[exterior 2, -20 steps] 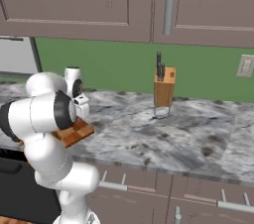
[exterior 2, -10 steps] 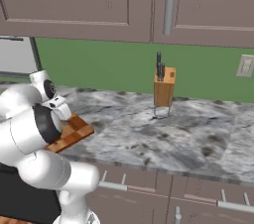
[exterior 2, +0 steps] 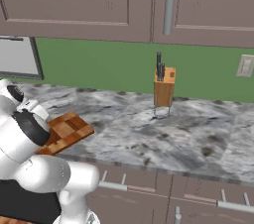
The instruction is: Move the cutting board and knife to the sink. Then move spray from the cabinet to the counter.
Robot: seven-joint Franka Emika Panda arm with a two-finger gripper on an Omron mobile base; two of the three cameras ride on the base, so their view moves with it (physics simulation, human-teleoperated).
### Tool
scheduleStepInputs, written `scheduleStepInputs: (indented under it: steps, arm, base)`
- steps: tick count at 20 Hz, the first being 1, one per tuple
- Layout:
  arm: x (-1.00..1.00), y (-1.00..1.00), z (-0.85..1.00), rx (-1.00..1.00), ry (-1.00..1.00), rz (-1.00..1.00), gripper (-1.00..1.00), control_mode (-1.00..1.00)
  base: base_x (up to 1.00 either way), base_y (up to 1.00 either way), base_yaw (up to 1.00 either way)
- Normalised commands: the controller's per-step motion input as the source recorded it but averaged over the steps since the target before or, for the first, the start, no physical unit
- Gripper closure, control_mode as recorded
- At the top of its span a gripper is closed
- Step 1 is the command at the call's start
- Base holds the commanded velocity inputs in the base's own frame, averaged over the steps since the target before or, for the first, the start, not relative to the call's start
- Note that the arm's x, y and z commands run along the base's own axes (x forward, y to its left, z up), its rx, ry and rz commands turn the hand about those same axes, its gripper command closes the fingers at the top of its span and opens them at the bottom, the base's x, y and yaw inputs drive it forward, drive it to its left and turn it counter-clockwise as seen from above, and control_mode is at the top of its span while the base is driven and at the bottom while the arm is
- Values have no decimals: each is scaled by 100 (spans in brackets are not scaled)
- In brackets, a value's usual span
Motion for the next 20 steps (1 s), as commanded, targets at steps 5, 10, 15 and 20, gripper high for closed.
scheduleStepInputs:
  steps: [5,10,15,20]
  arm:
    - [-59,17,0,-23,0,8,-100,-100]
    - [-50,4,0,-19,0,5,-100,-100]
    - [-41,0,0,-16,0,2,-100,-100]
    - [-37,0,-1,-15,0,0,-100,-100]
  base:
    - [0,0,0]
    - [0,0,0]
    - [0,0,0]
    - [0,0,0]
